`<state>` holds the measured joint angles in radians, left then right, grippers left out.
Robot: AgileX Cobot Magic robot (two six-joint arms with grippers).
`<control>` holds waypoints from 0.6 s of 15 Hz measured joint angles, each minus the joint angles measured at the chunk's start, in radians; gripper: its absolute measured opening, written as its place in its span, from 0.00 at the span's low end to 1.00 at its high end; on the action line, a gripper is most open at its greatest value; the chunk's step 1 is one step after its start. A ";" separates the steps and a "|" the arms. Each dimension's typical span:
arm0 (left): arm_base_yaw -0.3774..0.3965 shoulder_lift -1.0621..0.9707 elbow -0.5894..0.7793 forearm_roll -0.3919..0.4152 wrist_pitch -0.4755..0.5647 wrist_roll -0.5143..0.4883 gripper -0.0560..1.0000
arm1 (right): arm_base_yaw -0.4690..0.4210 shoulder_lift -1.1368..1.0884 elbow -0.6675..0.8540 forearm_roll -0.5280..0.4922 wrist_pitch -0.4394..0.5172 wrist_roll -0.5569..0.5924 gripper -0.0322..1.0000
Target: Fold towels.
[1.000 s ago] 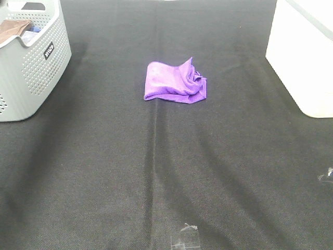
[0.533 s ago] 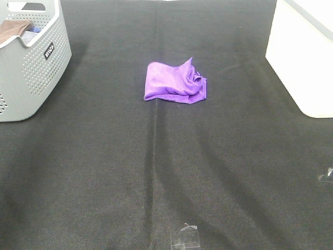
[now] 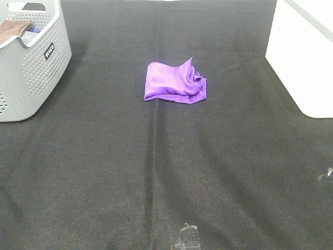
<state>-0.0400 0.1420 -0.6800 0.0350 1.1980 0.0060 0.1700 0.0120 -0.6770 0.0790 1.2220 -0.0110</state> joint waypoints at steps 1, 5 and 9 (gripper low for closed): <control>0.000 -0.053 0.002 -0.001 0.013 -0.016 0.78 | 0.000 -0.016 0.018 0.001 0.002 0.000 0.82; 0.000 -0.148 0.067 -0.020 0.018 -0.028 0.78 | 0.000 -0.017 0.137 -0.006 0.002 0.000 0.82; 0.000 -0.148 0.126 -0.035 -0.024 -0.021 0.78 | 0.000 -0.017 0.206 -0.023 -0.087 0.000 0.82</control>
<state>-0.0400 -0.0060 -0.5540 0.0000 1.1740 -0.0150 0.1700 -0.0050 -0.4710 0.0560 1.1350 -0.0110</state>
